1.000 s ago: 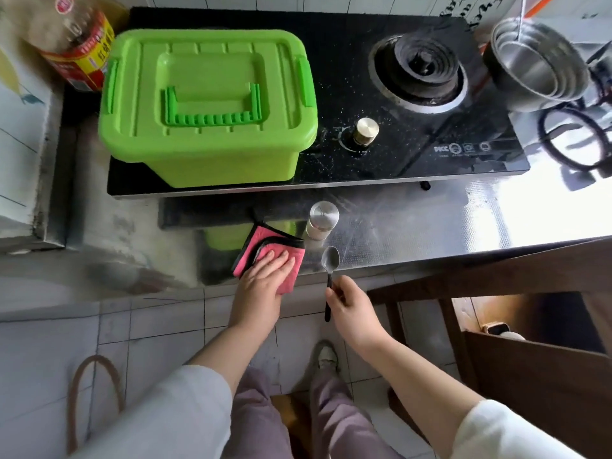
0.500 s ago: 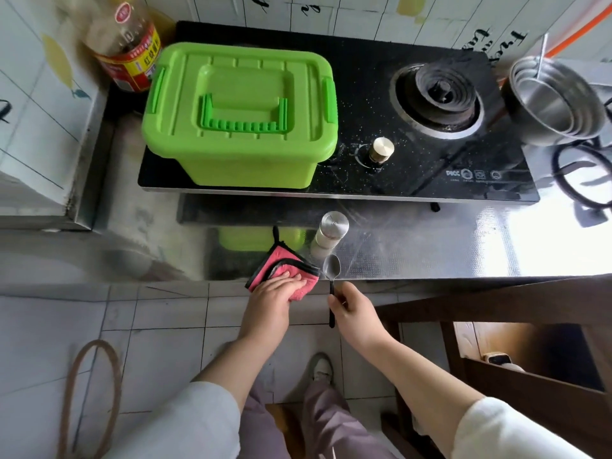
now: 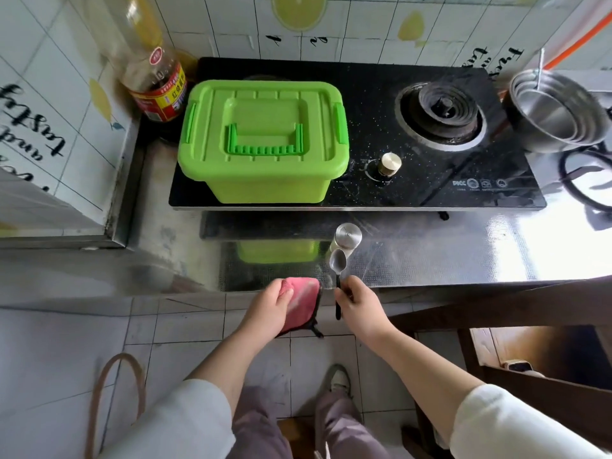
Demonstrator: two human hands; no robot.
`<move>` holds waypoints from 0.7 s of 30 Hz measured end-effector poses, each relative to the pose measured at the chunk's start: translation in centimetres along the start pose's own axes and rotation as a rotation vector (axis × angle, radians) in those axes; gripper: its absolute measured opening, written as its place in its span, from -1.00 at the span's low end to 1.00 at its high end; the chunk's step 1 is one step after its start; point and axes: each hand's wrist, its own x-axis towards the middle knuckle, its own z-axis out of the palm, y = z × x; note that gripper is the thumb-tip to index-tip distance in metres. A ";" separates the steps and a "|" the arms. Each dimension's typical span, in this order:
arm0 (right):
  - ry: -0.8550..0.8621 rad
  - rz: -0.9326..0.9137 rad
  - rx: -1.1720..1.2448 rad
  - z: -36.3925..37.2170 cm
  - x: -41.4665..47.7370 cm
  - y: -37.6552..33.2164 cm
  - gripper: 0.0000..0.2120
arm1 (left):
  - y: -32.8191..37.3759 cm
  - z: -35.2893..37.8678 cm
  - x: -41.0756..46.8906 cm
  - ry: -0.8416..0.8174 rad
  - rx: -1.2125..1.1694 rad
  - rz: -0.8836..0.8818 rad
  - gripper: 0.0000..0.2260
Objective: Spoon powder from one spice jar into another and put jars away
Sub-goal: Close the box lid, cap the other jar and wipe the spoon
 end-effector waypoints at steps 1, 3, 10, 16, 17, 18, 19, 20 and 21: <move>0.003 -0.005 0.005 0.1 0.0 -0.1 -0.86 | 0.1 -0.4 0.1 0.002 -0.027 -0.011 -0.81; 0.013 -0.011 0.005 0.2 0.0 -0.4 -0.89 | 0.1 -1.0 0.4 0.011 -0.081 -0.039 -0.80; -0.012 -0.031 -0.023 1.0 0.2 -0.7 -0.86 | -0.9 -2.3 0.6 -0.084 -0.378 -0.160 -0.79; -0.007 -0.027 -0.020 0.6 0.0 -0.4 -0.82 | -0.9 -3.2 0.5 0.033 -0.535 -0.137 -0.82; -0.006 -0.020 -0.018 0.5 -0.1 -0.2 -0.82 | -0.9 -3.6 0.8 0.126 -0.523 -0.126 -0.83; -0.006 -0.013 -0.016 0.3 -0.1 0.1 -0.83 | -0.9 -4.2 1.2 0.225 -0.507 -0.121 -0.83; -0.008 -0.006 -0.017 0.1 -0.2 0.3 -0.84 | -0.9 -4.7 1.5 0.307 -0.499 -0.114 -0.84; -0.006 -0.001 -0.018 -0.2 -0.2 0.5 -0.84 | -0.8 -5.2 1.9 0.363 -0.494 -0.107 -0.85; -0.002 0.001 -0.018 -0.3 -0.1 0.7 -0.84 | -0.8 -5.6 2.4 0.401 -0.480 -0.097 -0.86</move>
